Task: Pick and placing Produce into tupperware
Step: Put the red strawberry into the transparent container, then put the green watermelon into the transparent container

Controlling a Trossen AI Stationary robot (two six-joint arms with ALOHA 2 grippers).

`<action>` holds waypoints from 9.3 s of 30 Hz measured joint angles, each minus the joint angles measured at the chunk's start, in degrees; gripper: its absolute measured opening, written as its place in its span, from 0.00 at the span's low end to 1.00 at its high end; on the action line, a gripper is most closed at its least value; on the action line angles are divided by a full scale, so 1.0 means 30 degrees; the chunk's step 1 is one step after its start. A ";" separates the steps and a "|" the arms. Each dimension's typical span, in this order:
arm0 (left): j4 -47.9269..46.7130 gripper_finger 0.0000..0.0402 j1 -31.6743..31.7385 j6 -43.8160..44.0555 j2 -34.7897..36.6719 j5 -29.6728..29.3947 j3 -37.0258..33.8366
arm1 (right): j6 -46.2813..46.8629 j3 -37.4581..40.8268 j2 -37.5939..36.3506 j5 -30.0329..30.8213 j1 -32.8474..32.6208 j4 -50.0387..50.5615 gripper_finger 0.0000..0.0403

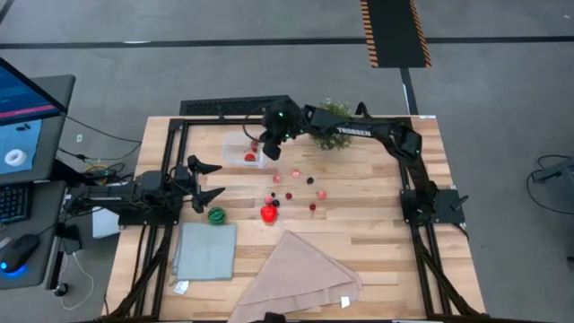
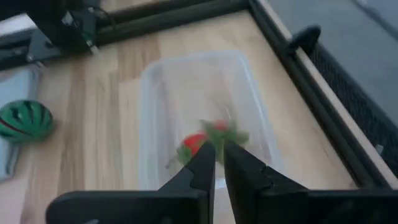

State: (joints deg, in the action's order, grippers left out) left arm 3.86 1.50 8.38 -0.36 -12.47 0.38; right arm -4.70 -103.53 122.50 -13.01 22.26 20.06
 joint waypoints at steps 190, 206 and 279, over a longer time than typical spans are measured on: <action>-1.7456 0.95 -0.4393 1.1970 -1.6266 -0.1627 1.1871 | 0.0568 3.1483 -3.6202 0.6360 -1.1616 -0.5676 0.16; -1.7269 0.95 -0.4398 1.3211 -1.7267 -0.1807 1.1941 | 0.0573 3.1481 -3.6200 0.6360 -1.1619 -0.5676 0.16; -1.7375 1.00 -0.6936 1.8170 -2.1509 -0.0519 1.1912 | 0.0570 3.1481 -3.6200 0.6360 -1.1619 -0.5675 0.16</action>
State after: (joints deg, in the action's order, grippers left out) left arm -48.27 -19.31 62.89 -64.89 -14.03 36.12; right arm -2.99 -9.08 13.90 6.07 -12.60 3.03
